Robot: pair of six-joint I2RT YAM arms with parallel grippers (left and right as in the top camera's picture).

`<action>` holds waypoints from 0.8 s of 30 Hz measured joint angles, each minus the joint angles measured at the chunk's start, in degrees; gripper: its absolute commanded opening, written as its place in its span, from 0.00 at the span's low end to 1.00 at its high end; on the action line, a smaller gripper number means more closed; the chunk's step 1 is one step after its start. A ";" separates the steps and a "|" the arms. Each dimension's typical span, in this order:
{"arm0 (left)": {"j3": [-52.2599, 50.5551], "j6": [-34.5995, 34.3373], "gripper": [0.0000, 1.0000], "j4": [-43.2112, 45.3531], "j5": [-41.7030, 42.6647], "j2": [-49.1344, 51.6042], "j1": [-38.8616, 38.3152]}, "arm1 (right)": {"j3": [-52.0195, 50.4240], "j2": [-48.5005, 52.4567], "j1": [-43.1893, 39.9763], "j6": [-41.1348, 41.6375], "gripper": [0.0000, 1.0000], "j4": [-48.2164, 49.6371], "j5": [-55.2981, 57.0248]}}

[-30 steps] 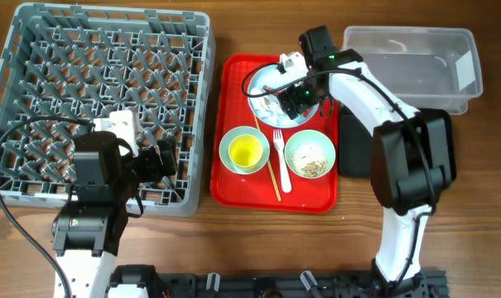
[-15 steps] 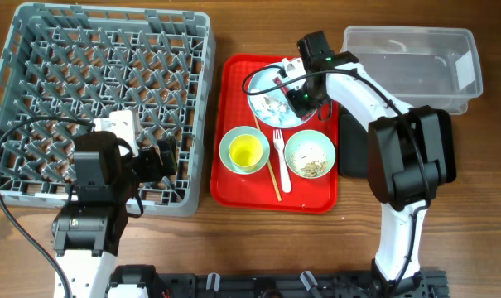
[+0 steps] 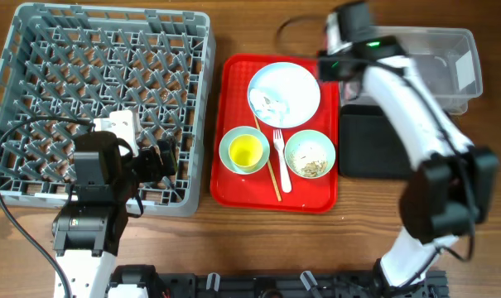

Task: Sort waste into correct bins and load items into the dishwasher rack
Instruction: 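Carry the wrapper with the right gripper and drop it into the clear bin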

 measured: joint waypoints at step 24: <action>0.00 0.00 1.00 0.00 0.00 0.00 0.00 | 0.24 -0.28 8.87 -12.09 0.94 1.60 -17.05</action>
